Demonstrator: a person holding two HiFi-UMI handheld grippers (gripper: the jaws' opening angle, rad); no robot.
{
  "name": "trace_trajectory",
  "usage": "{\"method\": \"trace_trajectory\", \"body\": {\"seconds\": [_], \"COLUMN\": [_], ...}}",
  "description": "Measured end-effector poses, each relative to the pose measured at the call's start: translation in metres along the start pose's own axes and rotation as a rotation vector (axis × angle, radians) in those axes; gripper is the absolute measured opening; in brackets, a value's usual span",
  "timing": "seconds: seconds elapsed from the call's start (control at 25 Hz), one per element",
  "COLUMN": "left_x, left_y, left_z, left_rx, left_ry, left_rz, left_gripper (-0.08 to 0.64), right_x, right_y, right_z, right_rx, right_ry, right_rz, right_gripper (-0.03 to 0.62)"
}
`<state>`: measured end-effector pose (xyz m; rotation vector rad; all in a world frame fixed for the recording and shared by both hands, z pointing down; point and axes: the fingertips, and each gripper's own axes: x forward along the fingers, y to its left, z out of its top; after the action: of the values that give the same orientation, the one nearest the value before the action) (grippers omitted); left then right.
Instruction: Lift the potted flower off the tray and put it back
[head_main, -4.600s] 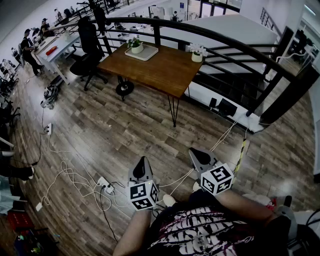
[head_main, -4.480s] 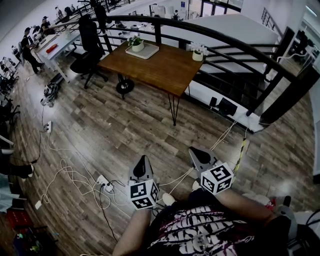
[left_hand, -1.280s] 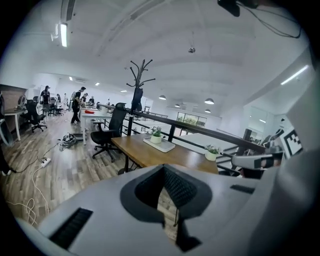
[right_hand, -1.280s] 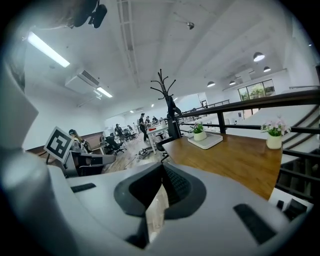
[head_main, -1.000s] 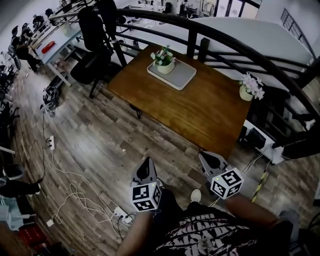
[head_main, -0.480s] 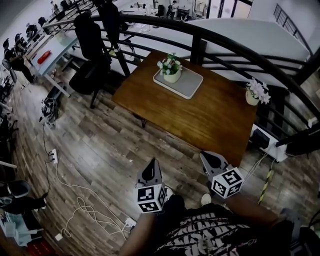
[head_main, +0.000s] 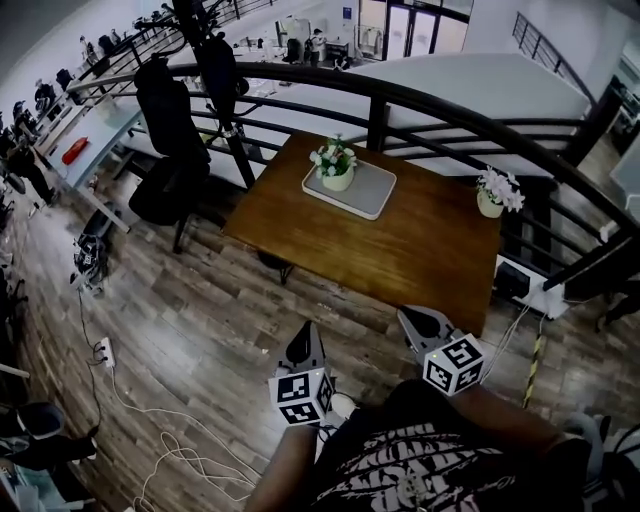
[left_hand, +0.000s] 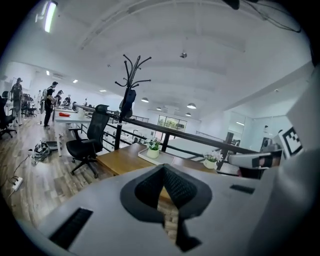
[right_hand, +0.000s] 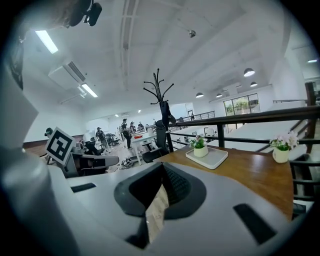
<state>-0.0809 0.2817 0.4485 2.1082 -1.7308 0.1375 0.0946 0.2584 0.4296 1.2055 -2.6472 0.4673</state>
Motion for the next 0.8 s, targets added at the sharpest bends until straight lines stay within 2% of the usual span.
{"method": "trace_trajectory", "body": {"seconds": [0.32,0.64,0.8], "left_x": [0.005,0.046,0.065], "left_y": [0.008,0.033,0.045], "left_z": [0.01,0.022,0.016], "left_rx": [0.008,0.015,0.019], "left_ry": [-0.013,0.036,0.062], "left_rz": [-0.02,-0.013,-0.01], "left_gripper": [0.009,0.009,0.009], "right_x": [-0.001,0.05,0.072], "right_y": [-0.006,-0.023,-0.033], "right_z": [0.011,0.022,0.018], "right_rx": [0.007,0.042,0.034], "right_ry": [-0.027,-0.016,-0.007], "right_rz": [-0.049,-0.041,-0.046], "right_gripper": [-0.002,-0.002,-0.002]}}
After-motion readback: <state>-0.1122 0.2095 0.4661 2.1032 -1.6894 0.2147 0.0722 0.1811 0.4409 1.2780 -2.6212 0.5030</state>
